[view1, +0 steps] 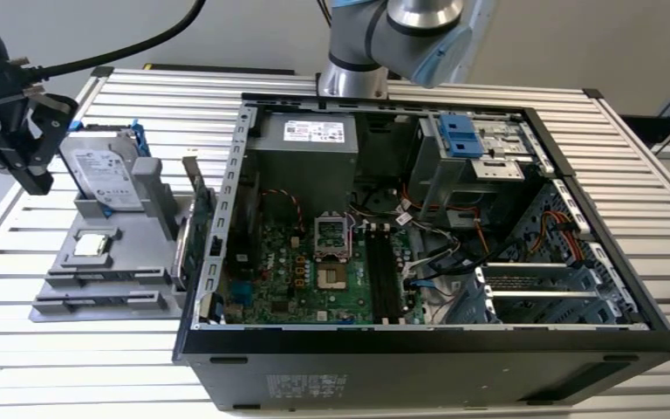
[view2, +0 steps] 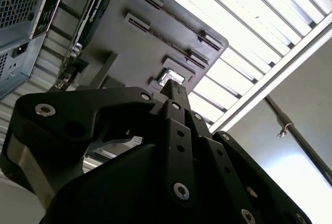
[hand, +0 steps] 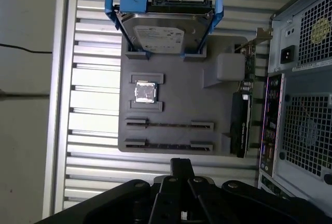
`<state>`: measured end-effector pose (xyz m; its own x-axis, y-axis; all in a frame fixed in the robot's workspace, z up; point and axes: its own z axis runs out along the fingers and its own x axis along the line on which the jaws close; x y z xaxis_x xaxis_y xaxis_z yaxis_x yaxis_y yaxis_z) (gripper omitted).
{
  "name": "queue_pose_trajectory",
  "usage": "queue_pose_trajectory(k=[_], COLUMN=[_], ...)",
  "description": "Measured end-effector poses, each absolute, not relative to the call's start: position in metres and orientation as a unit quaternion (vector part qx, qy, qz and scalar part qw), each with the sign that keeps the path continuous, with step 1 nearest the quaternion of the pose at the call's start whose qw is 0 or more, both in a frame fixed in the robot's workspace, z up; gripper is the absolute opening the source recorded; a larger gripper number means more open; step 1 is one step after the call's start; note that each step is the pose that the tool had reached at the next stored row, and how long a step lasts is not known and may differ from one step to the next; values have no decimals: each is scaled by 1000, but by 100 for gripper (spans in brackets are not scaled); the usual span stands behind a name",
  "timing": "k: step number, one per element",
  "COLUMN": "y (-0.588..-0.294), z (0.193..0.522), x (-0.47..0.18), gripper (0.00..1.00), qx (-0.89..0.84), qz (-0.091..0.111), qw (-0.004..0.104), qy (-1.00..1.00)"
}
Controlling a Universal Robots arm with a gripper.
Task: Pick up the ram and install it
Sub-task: 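Pick up the ram and move it above insertion slot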
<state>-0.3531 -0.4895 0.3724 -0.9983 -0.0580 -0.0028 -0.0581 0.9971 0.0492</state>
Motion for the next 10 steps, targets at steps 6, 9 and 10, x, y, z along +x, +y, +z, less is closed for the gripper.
queue_pose_trajectory(k=[6,9,10], y=[-489,-489,-489], z=[372,372,372], x=[-353,-353,-353], gripper=[0,0,0], qx=[-32,-36,-38], qz=[25,25,25], qw=[1,0,0], qy=[999,999,999])
